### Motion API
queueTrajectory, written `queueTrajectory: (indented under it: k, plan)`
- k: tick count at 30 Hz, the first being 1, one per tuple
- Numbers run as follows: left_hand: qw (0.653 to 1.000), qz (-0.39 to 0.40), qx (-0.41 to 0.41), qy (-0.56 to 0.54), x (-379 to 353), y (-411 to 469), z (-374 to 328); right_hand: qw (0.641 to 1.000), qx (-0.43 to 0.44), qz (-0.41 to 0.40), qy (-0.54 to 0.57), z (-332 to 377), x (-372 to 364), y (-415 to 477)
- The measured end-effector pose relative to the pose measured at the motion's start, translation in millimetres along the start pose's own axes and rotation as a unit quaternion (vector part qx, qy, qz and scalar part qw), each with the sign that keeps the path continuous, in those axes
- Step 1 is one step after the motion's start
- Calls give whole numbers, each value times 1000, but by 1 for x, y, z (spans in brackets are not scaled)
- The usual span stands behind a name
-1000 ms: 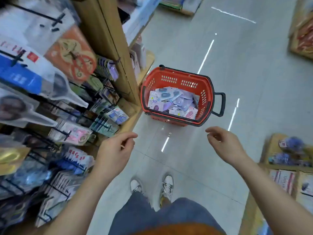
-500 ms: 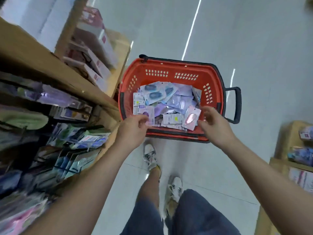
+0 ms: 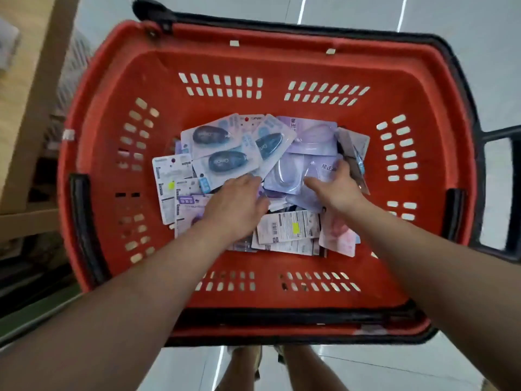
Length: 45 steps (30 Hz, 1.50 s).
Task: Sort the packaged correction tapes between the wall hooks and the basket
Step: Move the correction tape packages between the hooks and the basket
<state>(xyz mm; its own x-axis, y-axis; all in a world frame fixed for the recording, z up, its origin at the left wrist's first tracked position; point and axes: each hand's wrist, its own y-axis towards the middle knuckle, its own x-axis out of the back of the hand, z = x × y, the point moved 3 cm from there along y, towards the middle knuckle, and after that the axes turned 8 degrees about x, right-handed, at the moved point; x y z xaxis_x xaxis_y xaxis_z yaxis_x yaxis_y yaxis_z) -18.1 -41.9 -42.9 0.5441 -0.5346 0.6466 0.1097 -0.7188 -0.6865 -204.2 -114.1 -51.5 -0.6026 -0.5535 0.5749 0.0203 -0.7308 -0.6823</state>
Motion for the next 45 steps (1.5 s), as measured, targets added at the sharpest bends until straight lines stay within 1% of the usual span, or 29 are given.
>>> queueTrajectory:
  k: [2,4,5,7,8,11,13,17,19,21,22,23,26,27,29,30,31,32,33,35,37,38,39,40,41,42,43,45]
  plan:
    - [1000,-17,19,10,-13,16,-18,999,3,-41,15,-3,-12,20]
    - [997,-54,55,22,-17,25,-32,996,16,-75,39,-1,-19,33]
    - [996,-66,65,14,-19,28,-36,994,21,-86,62,1,-21,37]
    - [995,-73,62,-42,-22,33,-39,989,34,-98,109,3,-20,42]
    - [994,-68,50,-65,-25,33,-39,986,41,-98,127,3,-19,41]
    - [995,-41,33,-82,-25,34,-35,978,72,-98,169,1,-13,37]
    - [991,-34,64,-112,-17,35,-31,971,77,-85,209,0,-17,30]
    - [977,-58,115,-172,-7,36,-43,959,70,-53,268,-2,-23,27]
    - [952,-65,158,-255,-10,36,-49,945,56,-48,317,-4,-20,26]
    - [907,-77,205,-361,-11,34,-50,934,48,-48,351,-5,-12,25]
    - [886,-75,218,-402,-11,33,-50,932,61,-41,355,-5,-7,23]
    - [873,-62,225,-428,-11,31,-49,932,83,-29,353,-5,-2,20]
    - [849,-14,237,-472,-12,25,-50,929,141,8,343,-7,11,5]
    - [841,-10,242,-484,-13,24,-47,929,147,1,339,-9,16,-2]
    - [824,-22,252,-507,-16,20,-39,939,142,-65,308,-16,22,-11]
    - [831,-22,243,-499,-18,13,-39,943,132,-92,292,-18,23,-15]
    - [856,-11,221,-468,-23,9,-41,944,117,-97,293,-19,20,-17]
    - [883,9,189,-429,-29,3,-46,943,96,-84,308,-18,15,-19]
    - [901,21,166,-401,-35,1,-49,939,67,-60,333,-17,9,-19]
    - [911,25,146,-386,-39,2,-54,926,16,7,377,-17,-3,-21]
    - [920,34,123,-372,-32,7,-60,934,25,59,353,-18,-6,-23]
    - [925,37,101,-364,-29,13,-63,943,40,65,324,-20,-5,-23]
    - [938,24,75,-337,-24,19,-66,953,50,53,295,-21,-2,-24]
    - [959,-14,42,-280,-18,28,-71,962,50,24,268,-23,2,-24]
    - [978,-68,2,-196,-10,40,-76,968,54,-9,245,-24,8,-24]
    - [987,-108,-46,-106,-5,54,-82,971,66,-37,229,-25,14,-25]
    - [989,-125,-79,-8,-2,69,-88,972,82,-52,214,-26,18,-25]
    - [974,-117,-95,172,-4,99,-96,974,113,-62,187,-30,22,-21]
